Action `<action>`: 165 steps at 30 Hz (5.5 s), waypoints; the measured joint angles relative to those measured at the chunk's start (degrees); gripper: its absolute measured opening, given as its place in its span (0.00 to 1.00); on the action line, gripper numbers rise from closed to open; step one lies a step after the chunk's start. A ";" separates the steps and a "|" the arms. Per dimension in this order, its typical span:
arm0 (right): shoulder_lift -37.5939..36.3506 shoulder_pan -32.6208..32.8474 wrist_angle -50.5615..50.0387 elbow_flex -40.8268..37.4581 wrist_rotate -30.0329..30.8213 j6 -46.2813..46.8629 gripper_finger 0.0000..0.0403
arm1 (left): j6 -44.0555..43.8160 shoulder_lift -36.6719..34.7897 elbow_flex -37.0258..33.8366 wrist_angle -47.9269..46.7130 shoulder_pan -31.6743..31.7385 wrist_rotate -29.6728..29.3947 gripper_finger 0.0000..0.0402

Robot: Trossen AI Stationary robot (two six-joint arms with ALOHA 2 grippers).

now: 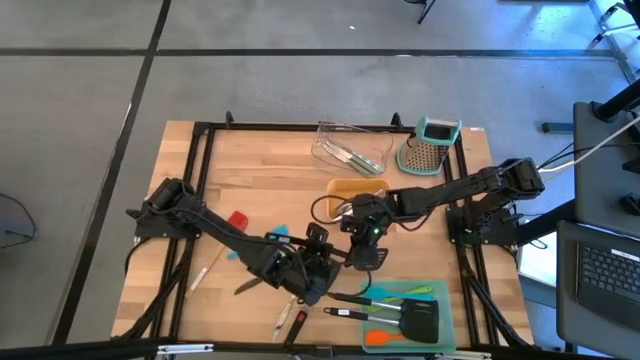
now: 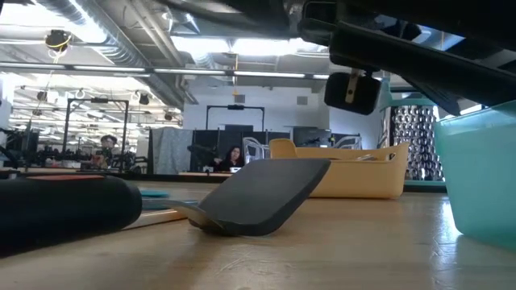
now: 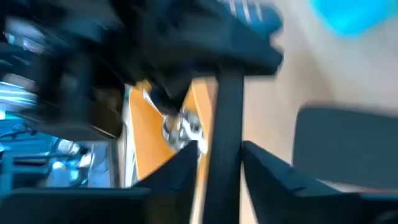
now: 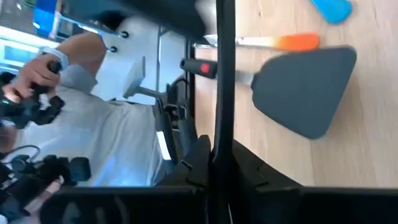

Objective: Pick & Place Kitchen Items
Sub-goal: Put the black spatula into the green bin

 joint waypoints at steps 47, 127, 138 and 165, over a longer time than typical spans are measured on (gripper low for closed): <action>-5.56 42.95 -28.11 6.05 83.06 19.50 0.06 | -43.14 -11.49 -8.76 3.29 -4.82 -20.83 0.49; 19.29 38.32 -53.99 39.45 94.92 12.28 0.35 | -10.12 0.73 -33.86 110.86 -0.62 6.18 0.13; 15.20 52.70 -54.52 42.89 95.13 12.70 0.39 | -10.12 1.01 -32.46 111.44 -0.24 27.27 0.13; 13.55 52.87 -50.59 39.51 91.79 22.89 0.55 | -8.33 14.02 -9.64 100.95 1.20 40.19 0.13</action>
